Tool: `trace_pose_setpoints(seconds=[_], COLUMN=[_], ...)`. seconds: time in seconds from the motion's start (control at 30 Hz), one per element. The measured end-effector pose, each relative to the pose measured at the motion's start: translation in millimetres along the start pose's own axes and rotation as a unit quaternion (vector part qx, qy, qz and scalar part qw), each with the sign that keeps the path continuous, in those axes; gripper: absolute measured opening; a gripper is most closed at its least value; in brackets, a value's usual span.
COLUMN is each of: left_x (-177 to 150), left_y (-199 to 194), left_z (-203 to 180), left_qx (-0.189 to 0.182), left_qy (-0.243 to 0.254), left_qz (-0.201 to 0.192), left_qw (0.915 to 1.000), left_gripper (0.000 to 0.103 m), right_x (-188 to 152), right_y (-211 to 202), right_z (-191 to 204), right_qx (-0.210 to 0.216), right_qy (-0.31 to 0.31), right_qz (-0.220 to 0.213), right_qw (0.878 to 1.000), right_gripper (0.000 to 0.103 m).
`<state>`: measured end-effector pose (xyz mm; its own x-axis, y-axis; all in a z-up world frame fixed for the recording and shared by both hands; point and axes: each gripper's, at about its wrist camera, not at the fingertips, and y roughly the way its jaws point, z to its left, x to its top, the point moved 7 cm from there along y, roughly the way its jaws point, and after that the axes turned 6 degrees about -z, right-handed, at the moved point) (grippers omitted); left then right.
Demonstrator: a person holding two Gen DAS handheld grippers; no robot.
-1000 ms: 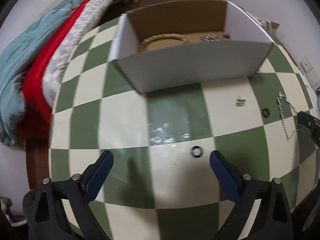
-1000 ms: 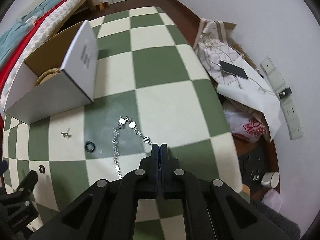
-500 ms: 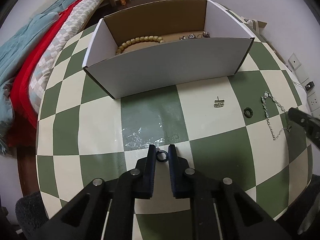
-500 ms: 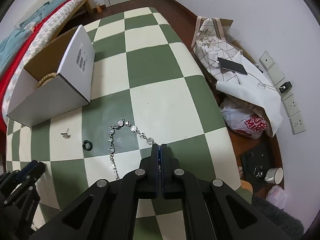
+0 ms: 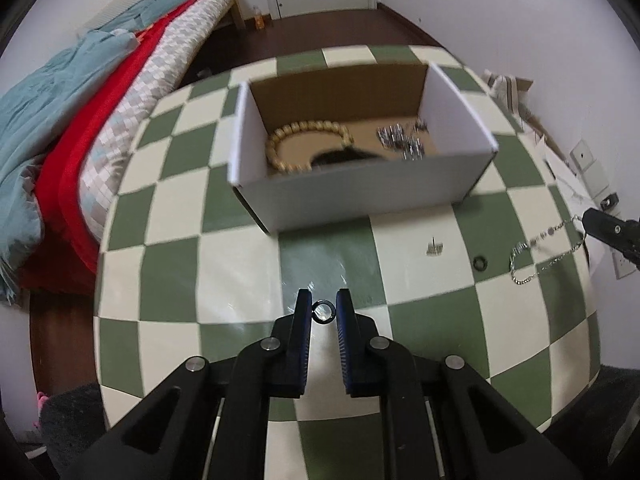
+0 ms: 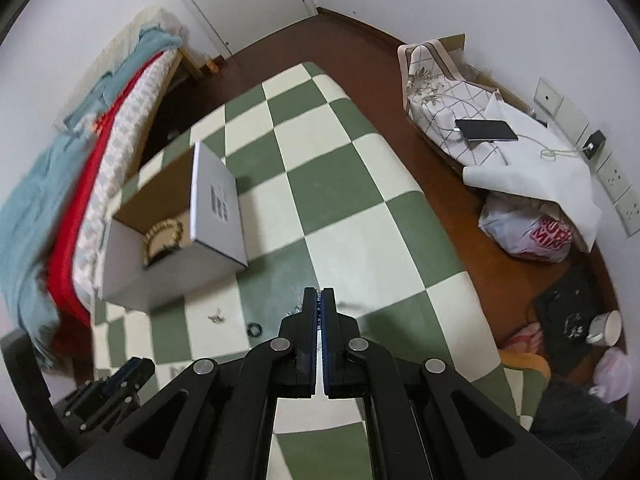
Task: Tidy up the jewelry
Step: 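Carry the ring and chain bracelet into the box and open both tools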
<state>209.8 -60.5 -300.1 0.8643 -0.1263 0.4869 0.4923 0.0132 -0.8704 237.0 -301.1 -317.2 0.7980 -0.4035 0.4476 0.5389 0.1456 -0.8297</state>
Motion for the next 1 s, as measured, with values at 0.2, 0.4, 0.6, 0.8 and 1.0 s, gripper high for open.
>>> trace_pose_setpoints(seconds=[0.2, 0.4, 0.6, 0.8, 1.0], left_x=[30.7, 61.7, 96.6, 129.6, 143.6], left_y=[-27.9, -56.7, -80.5, -72.1, -32.1], left_z=[14.4, 23.3, 34.0, 56.4, 63.9], left_qx=[0.0, -0.005, -0.014, -0.033, -0.068], left_qy=[-0.019, -0.034, -0.047, -0.077, -0.087], left_qz=[-0.036, -0.071, -0.101, -0.095, -0.04], left_qw=[0.9992, 0.9969, 0.9937, 0.992, 0.9931], left_gripper=[0.01, 0.01, 0.01, 0.01, 0.01], right_x=[16.5, 33.7, 57.7, 80.7, 90.7], right_y=[-25.9, -54.7, -83.3, -85.0, -45.8], right_z=[23.8, 59.4, 105.9, 152.0, 172.4], right_qx=[0.01, 0.035, 0.07, 0.085, 0.08], right_qy=[-0.023, -0.046, -0.075, -0.115, -0.135], right_qz=[-0.021, -0.044, -0.071, -0.08, -0.048], right_qw=[0.999, 0.997, 0.992, 0.986, 0.987], right_gripper=[0.001, 0.001, 0.001, 0.001, 0.001])
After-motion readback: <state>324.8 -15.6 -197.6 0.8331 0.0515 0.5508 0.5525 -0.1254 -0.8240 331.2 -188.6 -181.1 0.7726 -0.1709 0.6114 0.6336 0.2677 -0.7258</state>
